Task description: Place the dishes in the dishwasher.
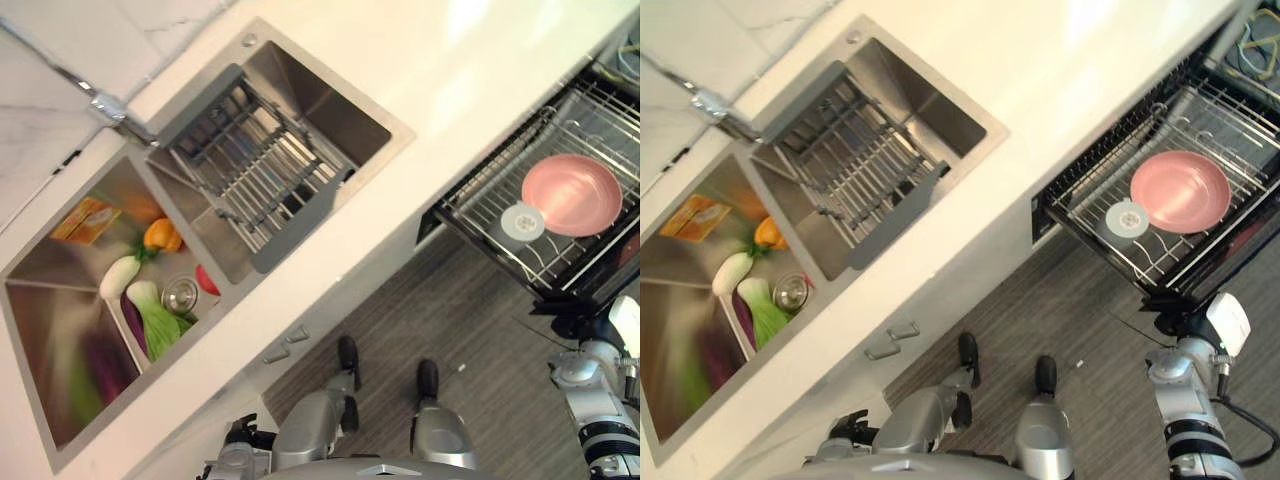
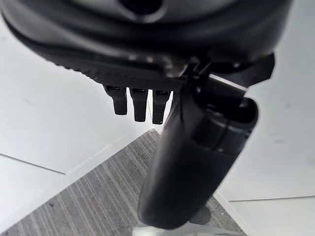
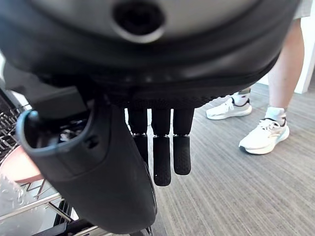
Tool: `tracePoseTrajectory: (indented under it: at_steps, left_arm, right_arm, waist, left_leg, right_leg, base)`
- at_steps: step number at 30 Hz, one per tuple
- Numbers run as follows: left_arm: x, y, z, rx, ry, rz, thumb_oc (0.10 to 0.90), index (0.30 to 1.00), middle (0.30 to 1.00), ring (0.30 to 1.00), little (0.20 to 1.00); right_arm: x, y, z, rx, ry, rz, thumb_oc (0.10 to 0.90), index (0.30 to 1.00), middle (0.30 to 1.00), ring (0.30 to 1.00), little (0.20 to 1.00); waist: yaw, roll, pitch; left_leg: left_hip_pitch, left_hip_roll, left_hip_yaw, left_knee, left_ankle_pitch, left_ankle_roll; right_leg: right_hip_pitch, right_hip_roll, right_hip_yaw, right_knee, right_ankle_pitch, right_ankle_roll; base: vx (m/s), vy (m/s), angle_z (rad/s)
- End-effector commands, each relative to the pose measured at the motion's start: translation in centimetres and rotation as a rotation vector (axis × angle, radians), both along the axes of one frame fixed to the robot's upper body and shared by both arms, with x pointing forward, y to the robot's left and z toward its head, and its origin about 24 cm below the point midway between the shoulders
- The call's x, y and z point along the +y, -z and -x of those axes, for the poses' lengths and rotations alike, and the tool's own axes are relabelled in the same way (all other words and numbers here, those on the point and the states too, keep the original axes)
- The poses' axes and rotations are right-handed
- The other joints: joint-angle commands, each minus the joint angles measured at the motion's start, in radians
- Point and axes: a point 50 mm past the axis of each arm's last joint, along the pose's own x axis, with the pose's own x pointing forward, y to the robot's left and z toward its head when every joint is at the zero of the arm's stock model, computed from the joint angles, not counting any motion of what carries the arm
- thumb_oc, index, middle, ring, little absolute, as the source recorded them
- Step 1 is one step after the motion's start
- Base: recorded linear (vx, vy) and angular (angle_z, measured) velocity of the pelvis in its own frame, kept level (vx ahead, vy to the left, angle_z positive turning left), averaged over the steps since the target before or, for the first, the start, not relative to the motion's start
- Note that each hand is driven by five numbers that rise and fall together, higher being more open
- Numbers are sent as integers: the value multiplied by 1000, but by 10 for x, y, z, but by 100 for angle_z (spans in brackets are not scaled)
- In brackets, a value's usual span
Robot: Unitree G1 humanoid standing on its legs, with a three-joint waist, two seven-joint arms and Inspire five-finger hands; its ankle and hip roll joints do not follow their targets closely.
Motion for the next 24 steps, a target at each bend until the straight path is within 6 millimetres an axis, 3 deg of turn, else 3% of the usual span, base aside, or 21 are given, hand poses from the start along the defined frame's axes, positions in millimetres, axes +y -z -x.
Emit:
tracePoseTrajectory:
  at_steps: [1, 4, 6, 9, 11, 12, 13, 15, 16, 17, 18, 20, 21, 22, 23, 24]
  left_arm:
    - [14, 2, 11, 68, 36, -71, 800, 900, 900, 900, 900]
    - [17, 4, 18, 89, 32, -58, 800, 900, 900, 900, 900]
    - [19, 4, 21, 96, 14, -53, 800, 900, 900, 900, 900]
    - [23, 4, 24, 94, -28, -38, 800, 900, 900, 900, 900]
    - [24, 4, 24, 92, -34, -35, 800, 900, 900, 900, 900]
    - [24, 5, 25, 102, -44, -29, 800, 900, 900, 900, 900]
    - [24, 5, 25, 107, -44, -30, 800, 900, 900, 900, 900]
    - [24, 5, 26, 112, -44, -29, 800, 900, 900, 900, 900]
    - [23, 5, 25, 117, -41, -28, 800, 900, 900, 900, 900]
    - [20, 5, 24, 113, -26, -23, 800, 900, 900, 900, 900]
    - [21, 5, 24, 114, -26, -24, 800, 900, 900, 900, 900]
    - [18, 5, 19, 88, -33, 14, 800, 900, 900, 900, 900]
    - [18, 5, 19, 88, -32, 14, 800, 900, 900, 900, 900]
    - [19, 5, 19, 94, -28, 11, 800, 900, 900, 900, 900]
    - [19, 5, 18, 96, -18, 9, 800, 900, 900, 900, 900]
    - [21, 6, 22, 124, 24, -4, 800, 900, 900, 900, 900]
  right_arm:
    - [-8, -91, -54, -314, -129, 215, 400, 300, 300, 300, 300]
    - [-8, -106, -70, -238, -198, 326, 400, 300, 300, 300, 300]
    - [-9, -111, -73, -227, -210, 351, 400, 300, 300, 300, 300]
    - [-11, -122, -90, -188, -230, 384, 400, 300, 300, 300, 300]
    - [-10, -121, -93, -168, -238, 387, 403, 305, 305, 305, 305]
    - [-7, -110, -95, -118, -250, 367, 624, 636, 636, 636, 636]
    - [-9, -100, -92, -68, -249, 353, 800, 900, 900, 900, 900]
    - [-7, -93, -92, -47, -251, 335, 800, 900, 900, 900, 900]
    - [-2, -84, -91, -27, -266, 315, 800, 900, 900, 900, 900]
    - [2, -55, -82, 67, -276, 263, 800, 900, 900, 900, 900]
    - [2, -54, -82, 67, -276, 262, 800, 900, 900, 900, 900]
    - [12, 0, -51, 218, -286, 131, 800, 900, 900, 900, 900]
    - [12, 0, -51, 218, -286, 131, 800, 900, 900, 900, 900]
    - [23, 18, -40, 245, -301, 66, 800, 900, 900, 900, 900]
    - [27, 34, -26, 267, -283, -2, 800, 900, 900, 900, 900]
    - [43, 77, 13, 418, -276, -129, 800, 900, 900, 900, 900]
  waist:
    - [90, -30, -119]
    - [135, -41, -146]
    - [142, -45, -155]
    - [196, -63, -182]
    - [201, -68, -190]
    - [215, -78, -204]
    - [220, -83, -209]
    - [221, -89, -214]
    - [221, -95, -218]
    - [224, -106, -224]
    - [224, -107, -224]
    - [216, -122, -227]
    - [216, -122, -230]
    - [206, -127, -233]
    - [200, -133, -234]
    - [187, -145, -237]
  left_leg:
    - [43, 34, -66, 20, -102, -82]
    - [53, 29, -126, 21, -95, -95]
    - [48, 26, -142, 19, -88, -96]
    - [59, 17, -193, 22, -81, -107]
    - [53, 15, -203, 22, -75, -107]
    - [55, 14, -214, 22, -73, -108]
    - [57, 13, -220, 22, -72, -110]
    - [59, 12, -225, 22, -73, -111]
    - [61, 13, -229, 22, -74, -110]
    - [62, 13, -233, 23, -74, -109]
    - [62, 13, -234, 23, -74, -109]
    - [72, 14, -237, 21, -83, -109]
    - [68, 13, -238, 20, -79, -107]
    - [67, 14, -237, 20, -79, -105]
    - [67, 14, -234, 19, -81, -104]
    - [76, 17, -226, 16, -90, -102]
  right_leg:
    - [-108, -63, -39, 134, -51, 20]
    - [-50, -70, -110, 128, -70, 15]
    - [-39, -69, -130, 119, -66, 15]
    - [10, -65, -184, 107, -78, 9]
    - [15, -65, -196, 103, -74, 8]
    - [30, -61, -212, 102, -78, 6]
    - [38, -58, -219, 101, -81, 4]
    - [46, -57, -226, 99, -83, 2]
    - [51, -53, -230, 98, -85, 1]
    - [57, -49, -237, 98, -89, 0]
    - [57, -49, -237, 98, -89, 0]
    - [67, -46, -242, 103, -96, -1]
    - [63, -47, -244, 102, -91, 0]
    - [61, -46, -244, 102, -91, 0]
    - [60, -46, -242, 102, -90, 2]
    - [62, -43, -234, 101, -94, 3]
  base:
    - [34, -65, 69]
    - [22, -68, 66]
    - [15, -26, 86]
    - [31, -49, 33]
    - [22, -27, 54]
    - [47, -44, 79]
    - [49, -47, 74]
    - [22, -27, 41]
    - [33, -30, 26]
    - [34, -30, 13]
    - [38, -32, 9]
    - [35, -22, 6]
    - [22, -10, 7]
    - [11, -5, 5]
    - [63, -39, 5]
    - [46, -22, 1]
